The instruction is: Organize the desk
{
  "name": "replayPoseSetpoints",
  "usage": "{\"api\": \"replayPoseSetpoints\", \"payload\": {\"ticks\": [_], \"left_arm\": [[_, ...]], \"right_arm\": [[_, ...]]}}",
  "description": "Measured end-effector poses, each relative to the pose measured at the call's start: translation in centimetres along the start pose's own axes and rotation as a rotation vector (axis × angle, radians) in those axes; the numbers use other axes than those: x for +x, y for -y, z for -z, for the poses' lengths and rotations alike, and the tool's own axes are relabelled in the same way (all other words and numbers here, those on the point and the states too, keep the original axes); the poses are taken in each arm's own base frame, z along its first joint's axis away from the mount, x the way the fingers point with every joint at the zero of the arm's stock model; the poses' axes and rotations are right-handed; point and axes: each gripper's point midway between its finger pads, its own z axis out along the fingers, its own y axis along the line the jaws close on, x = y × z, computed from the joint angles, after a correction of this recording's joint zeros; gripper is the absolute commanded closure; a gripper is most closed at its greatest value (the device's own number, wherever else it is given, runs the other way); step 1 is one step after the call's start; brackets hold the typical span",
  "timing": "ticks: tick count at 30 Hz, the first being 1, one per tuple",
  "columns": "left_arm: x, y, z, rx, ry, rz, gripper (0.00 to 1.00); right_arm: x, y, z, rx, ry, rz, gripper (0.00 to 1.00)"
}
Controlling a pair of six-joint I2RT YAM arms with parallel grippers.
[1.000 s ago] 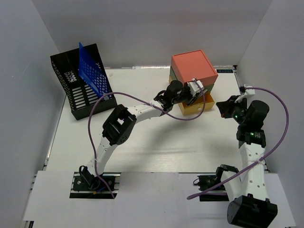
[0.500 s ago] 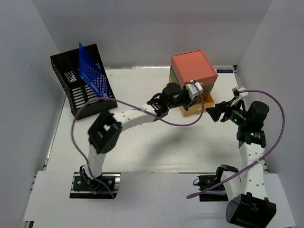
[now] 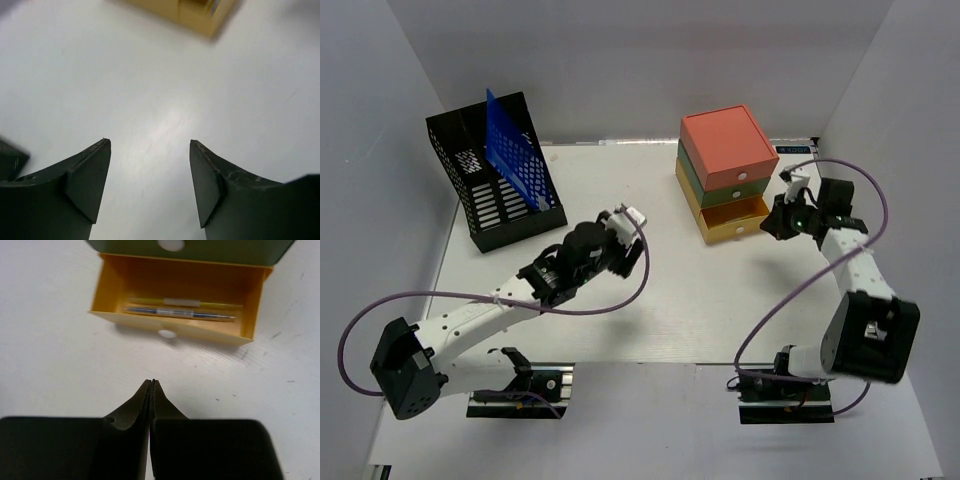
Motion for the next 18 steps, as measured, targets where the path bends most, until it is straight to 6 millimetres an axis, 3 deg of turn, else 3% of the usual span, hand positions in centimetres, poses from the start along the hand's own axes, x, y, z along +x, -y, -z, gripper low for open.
{"api": "replayPoseSetpoints", "payload": {"ticks": [3, 5, 12, 18], "left_arm": [[6.6, -1.0, 1.7, -0.059, -0.177, -0.044, 0.25], [8.1, -1.7, 3.3, -0.089, -0.223, -0.073, 0.25], [2.7, -4.7, 7.5, -0.222, -0.02, -0.07, 0.23], [2.3, -5.5, 8.2, -0.261, 0.001, -0.081, 0.23]], "right_arm": [[0.9, 1.8, -1.7, 0.061, -0.082, -0.032, 1.0], [2.0, 2.5, -2.7, 0.104, -0.131, -0.076, 1.0], [5.1, 4.1, -5.9, 0.221, -0.218, -0.266, 1.0], [6.5, 5.7, -8.1, 0.32, -0.22, -0.462, 1.0]]}}
